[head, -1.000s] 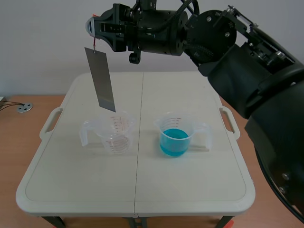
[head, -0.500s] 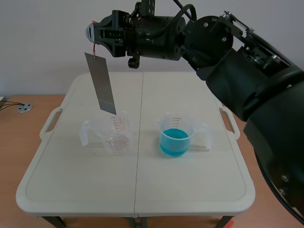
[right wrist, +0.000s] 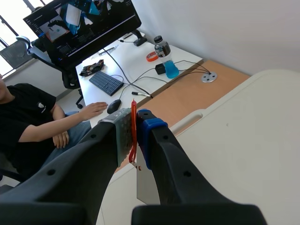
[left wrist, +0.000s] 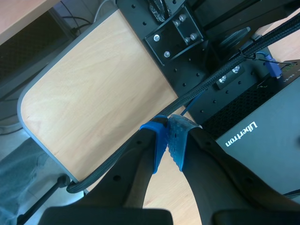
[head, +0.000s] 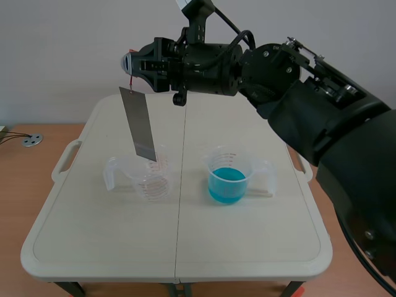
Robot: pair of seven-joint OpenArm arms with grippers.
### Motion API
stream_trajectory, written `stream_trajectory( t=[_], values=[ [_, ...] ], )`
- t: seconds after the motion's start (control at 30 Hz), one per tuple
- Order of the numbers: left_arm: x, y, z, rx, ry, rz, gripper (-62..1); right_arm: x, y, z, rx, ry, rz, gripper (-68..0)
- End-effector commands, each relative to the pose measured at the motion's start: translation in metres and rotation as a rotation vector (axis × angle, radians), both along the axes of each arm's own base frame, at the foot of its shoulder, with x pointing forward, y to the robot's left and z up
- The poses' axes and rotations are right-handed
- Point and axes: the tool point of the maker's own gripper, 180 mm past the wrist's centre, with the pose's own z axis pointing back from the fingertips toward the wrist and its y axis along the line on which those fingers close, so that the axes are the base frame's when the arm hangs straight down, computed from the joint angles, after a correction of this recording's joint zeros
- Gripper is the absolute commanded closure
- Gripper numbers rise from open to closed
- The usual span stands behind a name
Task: Hold the metal plate by the orange handle, dip it into the blue solution, take it out and point at it, then put the plate back in the beaker on the left.
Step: 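Put the plate into the left beaker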
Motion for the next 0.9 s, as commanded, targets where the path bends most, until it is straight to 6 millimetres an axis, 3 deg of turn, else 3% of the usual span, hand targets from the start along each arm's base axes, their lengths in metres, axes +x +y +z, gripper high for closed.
stream_trajectory(
  t=[0.0, 0.63, 0.87],
  values=[
    [-0.001, -0.006, 0.003, -0.017, -0.004, 0.004, -2.1, 0.002, 0.005, 0.014, 0.03, -0.031, 0.012, -1.3],
    [0.0, -0.005, 0.003, -0.014, -0.008, 0.006, -2.1, 0.002, 0.015, -0.026, -0.039, -0.028, -0.003, -1.3],
    [-0.001, -0.005, 0.003, -0.013, -0.007, 0.006, -2.1, -0.002, 0.02, -0.054, -0.081, 0.004, 0.005, -1.3]
  ],
)
